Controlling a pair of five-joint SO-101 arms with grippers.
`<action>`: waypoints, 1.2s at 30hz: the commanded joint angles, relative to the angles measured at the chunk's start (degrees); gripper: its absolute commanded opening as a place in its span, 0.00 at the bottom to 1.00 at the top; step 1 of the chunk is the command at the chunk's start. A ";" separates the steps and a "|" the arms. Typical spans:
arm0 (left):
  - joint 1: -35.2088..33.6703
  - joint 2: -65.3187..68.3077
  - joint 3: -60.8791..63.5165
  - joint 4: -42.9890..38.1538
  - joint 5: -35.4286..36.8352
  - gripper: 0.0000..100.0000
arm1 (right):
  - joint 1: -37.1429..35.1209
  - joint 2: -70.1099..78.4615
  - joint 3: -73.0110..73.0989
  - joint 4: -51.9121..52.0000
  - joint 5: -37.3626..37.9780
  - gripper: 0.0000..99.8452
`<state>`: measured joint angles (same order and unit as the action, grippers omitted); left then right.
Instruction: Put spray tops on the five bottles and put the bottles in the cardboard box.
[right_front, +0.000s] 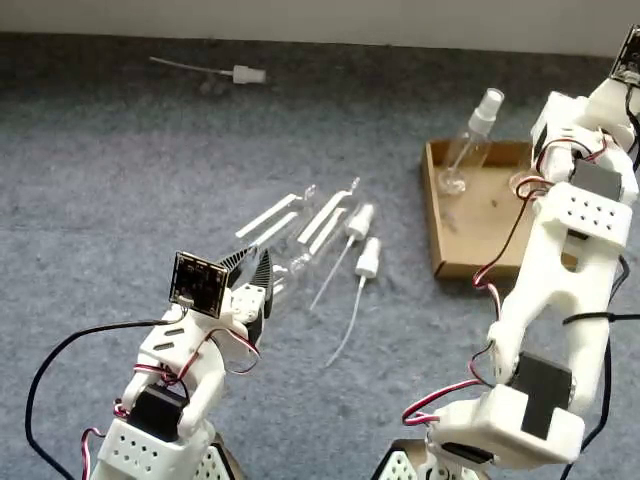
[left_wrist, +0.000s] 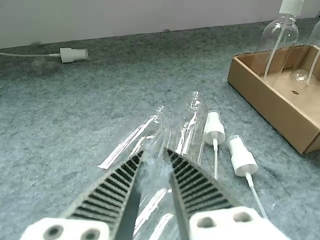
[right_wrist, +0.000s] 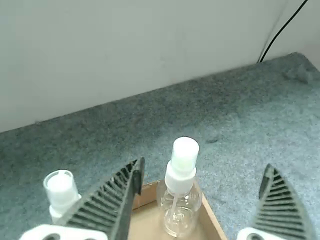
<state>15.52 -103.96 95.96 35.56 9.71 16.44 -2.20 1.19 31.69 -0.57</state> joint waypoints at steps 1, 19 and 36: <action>-0.57 -0.48 1.10 0.09 -0.35 0.00 | -0.75 -10.86 -1.80 6.02 -0.62 0.31; -6.02 -0.57 1.01 0.35 -15.38 0.01 | -18.59 -36.97 11.74 26.42 -0.62 0.06; -5.49 -0.40 -6.46 11.78 -19.43 0.01 | -29.14 -63.16 60.79 5.93 -0.70 0.06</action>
<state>10.15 -104.04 92.79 47.16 -9.10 -11.43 -60.75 54.46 43.03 -0.57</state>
